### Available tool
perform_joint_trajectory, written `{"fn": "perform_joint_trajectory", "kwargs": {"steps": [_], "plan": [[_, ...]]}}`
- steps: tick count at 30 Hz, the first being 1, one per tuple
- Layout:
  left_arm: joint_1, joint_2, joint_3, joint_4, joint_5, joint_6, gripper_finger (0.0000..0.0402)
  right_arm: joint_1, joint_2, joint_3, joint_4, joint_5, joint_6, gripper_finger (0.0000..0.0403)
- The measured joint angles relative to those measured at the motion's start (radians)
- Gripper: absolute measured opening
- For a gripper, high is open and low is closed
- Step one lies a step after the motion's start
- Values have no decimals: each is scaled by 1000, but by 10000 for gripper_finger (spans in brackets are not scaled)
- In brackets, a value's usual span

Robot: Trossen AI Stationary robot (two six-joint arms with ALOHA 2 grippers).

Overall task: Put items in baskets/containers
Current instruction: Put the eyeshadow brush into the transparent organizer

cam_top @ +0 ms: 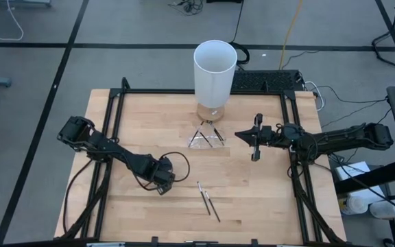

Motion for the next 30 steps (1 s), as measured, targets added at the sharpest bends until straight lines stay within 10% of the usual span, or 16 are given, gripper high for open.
{"fn": "perform_joint_trajectory", "kwargs": {"steps": [30], "plan": [[2,14,126,-98,-23,62,7,0,0,0,15,0,-18,0]]}}
